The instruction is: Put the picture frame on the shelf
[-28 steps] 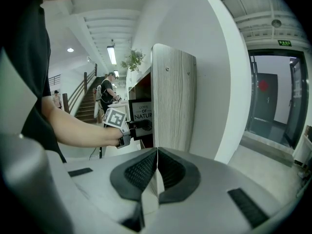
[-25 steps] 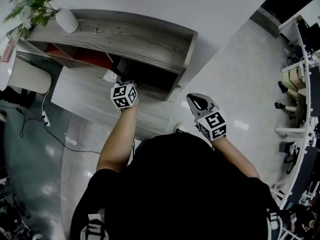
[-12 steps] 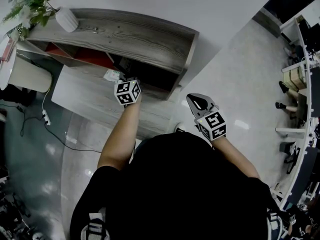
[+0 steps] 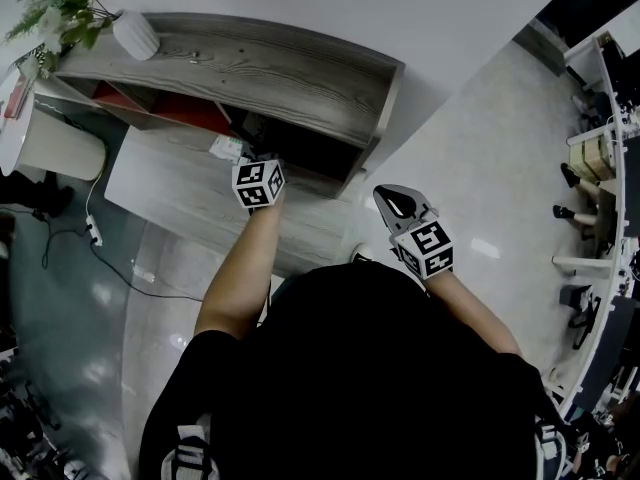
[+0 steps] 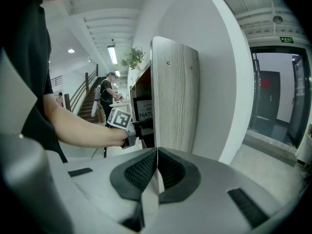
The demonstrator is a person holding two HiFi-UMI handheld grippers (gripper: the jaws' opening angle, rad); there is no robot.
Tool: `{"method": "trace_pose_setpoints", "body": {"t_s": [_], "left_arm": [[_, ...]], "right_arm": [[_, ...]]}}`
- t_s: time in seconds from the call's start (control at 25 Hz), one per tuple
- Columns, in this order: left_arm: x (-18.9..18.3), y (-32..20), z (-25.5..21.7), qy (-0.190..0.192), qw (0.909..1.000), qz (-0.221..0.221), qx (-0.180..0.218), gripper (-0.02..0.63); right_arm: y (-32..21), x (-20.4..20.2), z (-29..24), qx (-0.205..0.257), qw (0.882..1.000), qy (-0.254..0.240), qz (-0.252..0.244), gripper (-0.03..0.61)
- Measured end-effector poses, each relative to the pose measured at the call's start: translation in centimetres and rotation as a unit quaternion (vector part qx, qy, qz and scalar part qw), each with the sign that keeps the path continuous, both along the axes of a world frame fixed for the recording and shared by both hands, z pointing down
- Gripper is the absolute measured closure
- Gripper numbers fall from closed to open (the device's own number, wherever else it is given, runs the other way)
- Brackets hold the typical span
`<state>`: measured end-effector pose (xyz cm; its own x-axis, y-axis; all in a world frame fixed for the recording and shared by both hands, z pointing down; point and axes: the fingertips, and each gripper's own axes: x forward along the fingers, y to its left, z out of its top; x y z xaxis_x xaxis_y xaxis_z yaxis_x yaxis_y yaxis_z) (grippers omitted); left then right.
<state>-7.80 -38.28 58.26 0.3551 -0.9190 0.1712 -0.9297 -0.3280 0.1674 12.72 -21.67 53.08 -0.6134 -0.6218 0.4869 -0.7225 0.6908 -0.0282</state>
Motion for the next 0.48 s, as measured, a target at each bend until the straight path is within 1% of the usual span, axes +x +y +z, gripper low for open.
{"method": "trace_pose_setpoints", "body": {"t_s": [0.32, 0.48], "left_arm": [[0.38, 0.33, 0.83, 0.008, 0.9996, 0.023, -0.016, 0.584], [0.14, 0.69, 0.89, 0.016, 0.9995, 0.024, -0.017, 0.576]], "right_arm": [[-0.06, 0.2, -0.2, 0.002, 1.0, 0.003, -0.001, 0.565], [-0.03, 0.13, -0.19, 0.002, 1.0, 0.003, -0.002, 0.565]]}}
